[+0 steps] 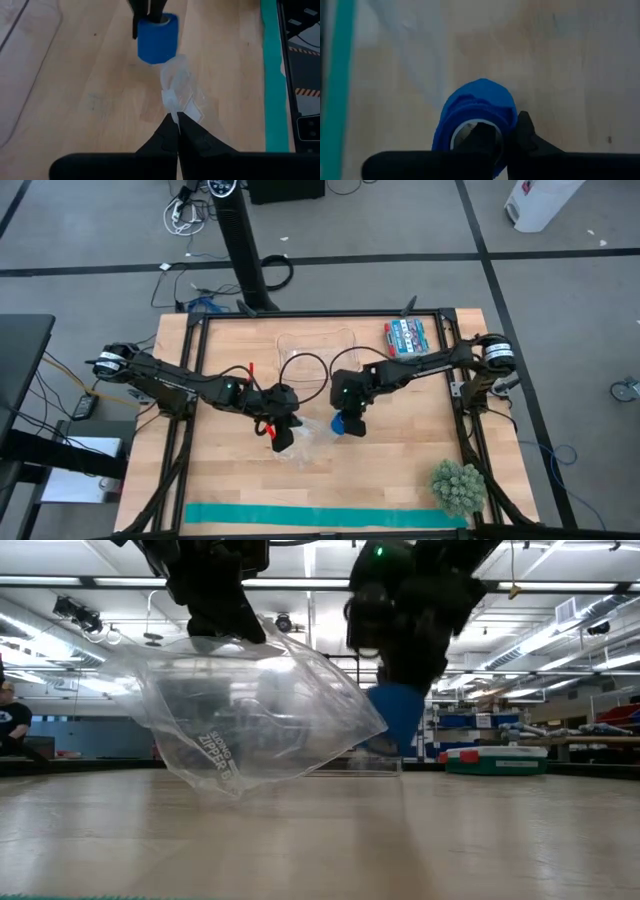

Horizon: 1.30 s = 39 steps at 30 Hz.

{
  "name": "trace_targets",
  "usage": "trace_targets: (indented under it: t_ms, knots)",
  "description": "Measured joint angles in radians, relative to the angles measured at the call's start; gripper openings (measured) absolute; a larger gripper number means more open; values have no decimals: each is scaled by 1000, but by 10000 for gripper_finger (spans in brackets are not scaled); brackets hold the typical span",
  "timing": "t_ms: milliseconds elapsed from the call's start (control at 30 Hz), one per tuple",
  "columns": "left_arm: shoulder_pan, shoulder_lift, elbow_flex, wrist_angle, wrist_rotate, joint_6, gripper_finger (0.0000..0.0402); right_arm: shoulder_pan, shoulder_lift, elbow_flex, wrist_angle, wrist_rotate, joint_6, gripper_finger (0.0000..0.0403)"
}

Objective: Roll bandage

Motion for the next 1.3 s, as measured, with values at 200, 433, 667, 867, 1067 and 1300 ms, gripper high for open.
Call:
trace_targets:
  t_ms: [200,433,667,867,1067,1300]
  knots:
    - [1,0,0,17,-9,-1,2,2,-119,0,4,23,25,4]
    - [3,0,0,63,-16,-16,2,2,-179,0,6,125,60,2]
    - [4,0,0,77,-55,-75,2,3,-180,0,41,138,68,2]
    - [4,0,0,76,-81,-146,2,4,-180,0,48,140,81,2]
    - [5,0,0,77,-120,-213,2,4,-179,0,69,143,79,1]
    - [10,0,0,113,-196,-340,2,16,-178,0,140,134,71,1]
